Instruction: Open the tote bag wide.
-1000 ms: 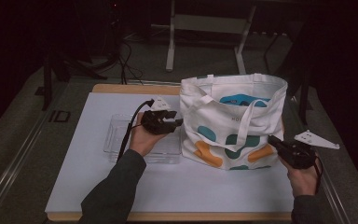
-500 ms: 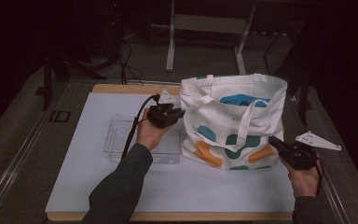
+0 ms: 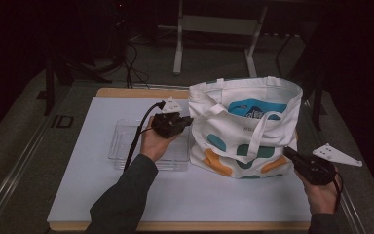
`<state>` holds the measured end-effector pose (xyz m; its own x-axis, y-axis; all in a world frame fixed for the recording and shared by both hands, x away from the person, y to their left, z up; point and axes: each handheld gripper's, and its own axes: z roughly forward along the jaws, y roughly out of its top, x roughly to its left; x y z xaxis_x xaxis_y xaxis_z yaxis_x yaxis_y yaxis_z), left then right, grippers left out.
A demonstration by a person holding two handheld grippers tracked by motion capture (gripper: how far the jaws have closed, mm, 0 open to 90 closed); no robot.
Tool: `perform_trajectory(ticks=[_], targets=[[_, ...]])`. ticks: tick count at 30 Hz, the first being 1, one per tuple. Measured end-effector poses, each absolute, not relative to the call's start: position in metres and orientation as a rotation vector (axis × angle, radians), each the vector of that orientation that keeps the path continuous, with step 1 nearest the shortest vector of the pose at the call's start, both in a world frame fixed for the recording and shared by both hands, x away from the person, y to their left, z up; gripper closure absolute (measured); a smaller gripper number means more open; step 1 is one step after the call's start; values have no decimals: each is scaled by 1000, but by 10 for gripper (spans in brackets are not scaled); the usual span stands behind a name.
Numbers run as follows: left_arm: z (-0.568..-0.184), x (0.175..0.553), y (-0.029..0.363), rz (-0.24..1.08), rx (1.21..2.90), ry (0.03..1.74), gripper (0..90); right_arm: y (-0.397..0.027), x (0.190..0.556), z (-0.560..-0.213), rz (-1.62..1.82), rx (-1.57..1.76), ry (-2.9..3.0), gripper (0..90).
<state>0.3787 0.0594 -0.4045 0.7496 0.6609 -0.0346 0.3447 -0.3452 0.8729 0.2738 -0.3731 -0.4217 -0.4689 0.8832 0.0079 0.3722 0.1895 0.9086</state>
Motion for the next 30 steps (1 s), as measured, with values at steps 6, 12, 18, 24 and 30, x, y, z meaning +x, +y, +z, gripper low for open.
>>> perform_trajectory(ticks=[6,12,18,24,30], targets=[[-400,369,57,410,1961,726,879,-377,263,-425,1259,1167,1926,894],[-399,359,54,412,1971,697,880,-380,253,-430,1257,1166,1928,894],[-400,350,52,409,1985,670,881,-383,243,-435,1240,1161,1933,894],[-403,343,49,404,1994,657,881,-384,236,-443,1226,1170,1939,894],[-409,342,47,393,2010,650,881,-384,232,-452,1199,1179,1952,895]])
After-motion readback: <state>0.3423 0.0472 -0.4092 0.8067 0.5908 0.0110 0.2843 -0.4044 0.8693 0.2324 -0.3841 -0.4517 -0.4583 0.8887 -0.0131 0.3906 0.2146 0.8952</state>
